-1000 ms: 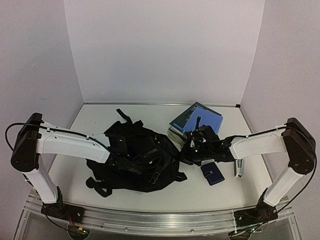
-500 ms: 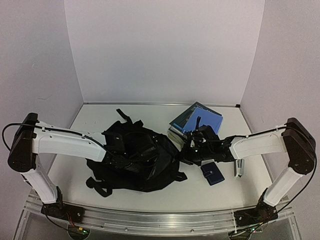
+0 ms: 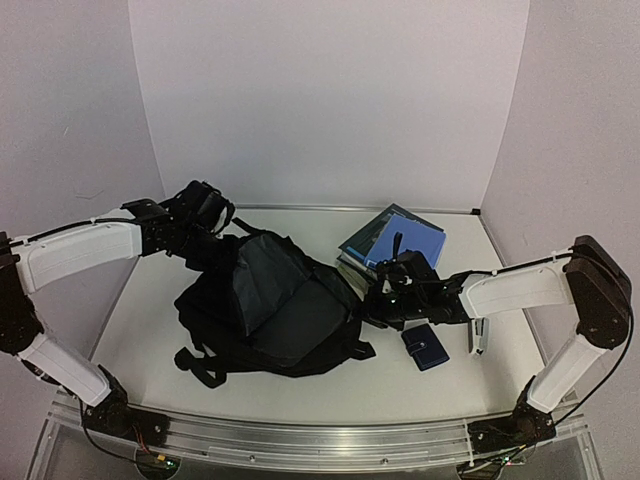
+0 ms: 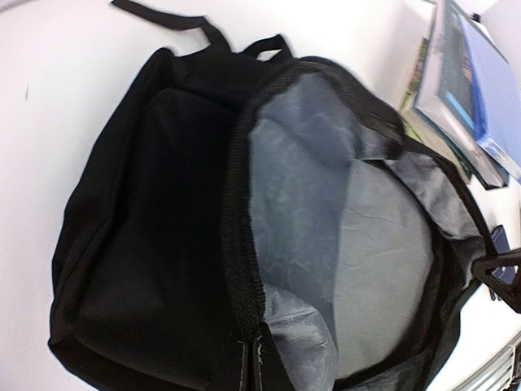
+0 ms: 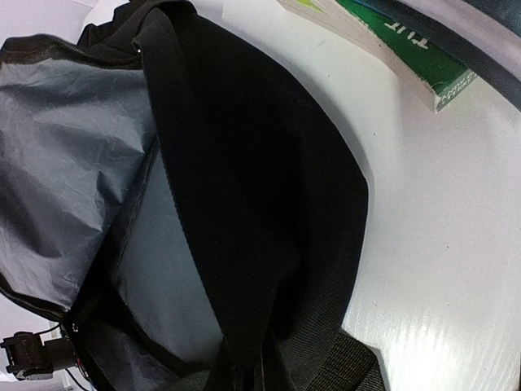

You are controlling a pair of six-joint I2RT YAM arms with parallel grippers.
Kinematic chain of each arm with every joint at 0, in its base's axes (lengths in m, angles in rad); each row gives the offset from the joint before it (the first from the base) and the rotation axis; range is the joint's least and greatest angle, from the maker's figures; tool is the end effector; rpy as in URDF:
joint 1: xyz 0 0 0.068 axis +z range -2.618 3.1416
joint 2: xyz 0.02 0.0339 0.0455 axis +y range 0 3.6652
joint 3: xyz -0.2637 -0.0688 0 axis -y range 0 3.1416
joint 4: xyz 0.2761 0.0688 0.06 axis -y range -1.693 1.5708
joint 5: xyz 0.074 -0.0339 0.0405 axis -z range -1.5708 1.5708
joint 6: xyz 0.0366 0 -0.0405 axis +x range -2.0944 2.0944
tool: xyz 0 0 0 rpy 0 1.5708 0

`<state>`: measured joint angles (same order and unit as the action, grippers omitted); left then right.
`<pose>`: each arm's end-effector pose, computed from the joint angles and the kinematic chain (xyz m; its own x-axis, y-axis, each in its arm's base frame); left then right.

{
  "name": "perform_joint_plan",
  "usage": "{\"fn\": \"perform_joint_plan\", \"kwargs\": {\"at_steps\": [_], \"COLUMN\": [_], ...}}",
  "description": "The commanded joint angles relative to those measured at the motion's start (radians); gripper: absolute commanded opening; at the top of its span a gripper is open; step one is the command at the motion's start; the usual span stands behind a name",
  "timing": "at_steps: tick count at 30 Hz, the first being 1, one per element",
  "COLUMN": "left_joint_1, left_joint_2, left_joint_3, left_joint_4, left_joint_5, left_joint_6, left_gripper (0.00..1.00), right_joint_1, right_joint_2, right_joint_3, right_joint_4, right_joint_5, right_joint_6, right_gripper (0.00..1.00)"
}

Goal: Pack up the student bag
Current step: Adjust the student bag at the center of the board, then pick up the files from the center of the board.

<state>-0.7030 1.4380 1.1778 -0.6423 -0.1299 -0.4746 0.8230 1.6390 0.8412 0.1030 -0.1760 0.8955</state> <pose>0.2591 -0.2134 0.2753 -0.7976 0.0819 -0.5976 0.2421 0.9509 -0.1927 0.2389 0.2670 0.1504 -0.9070 0.1522 -0.3927 -0.1686 0.7233 0.6697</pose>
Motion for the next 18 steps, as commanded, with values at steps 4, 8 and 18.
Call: {"fn": "perform_joint_plan", "kwargs": {"at_steps": [4,8,18], "left_joint_1": [0.203,0.293,0.319], "left_joint_2": [0.003,0.011,0.154], "left_joint_3": [0.033,-0.040,-0.179], "left_joint_4": [-0.021,0.022,0.192], "left_joint_5": [0.212,0.270,0.397], "left_joint_6": [0.130,0.091,0.012], "left_gripper": [0.00,0.00,0.00], "right_joint_1": [-0.006,-0.007,-0.006], "right_joint_2": [-0.036,-0.031,-0.002], "right_joint_3": [-0.014,-0.027,-0.007], "right_joint_4": [-0.018,-0.022,-0.022], "right_joint_5": [0.060,0.072,0.072], "right_joint_6": [0.005,0.015,0.002], "right_gripper": [0.00,0.00,0.00]}}
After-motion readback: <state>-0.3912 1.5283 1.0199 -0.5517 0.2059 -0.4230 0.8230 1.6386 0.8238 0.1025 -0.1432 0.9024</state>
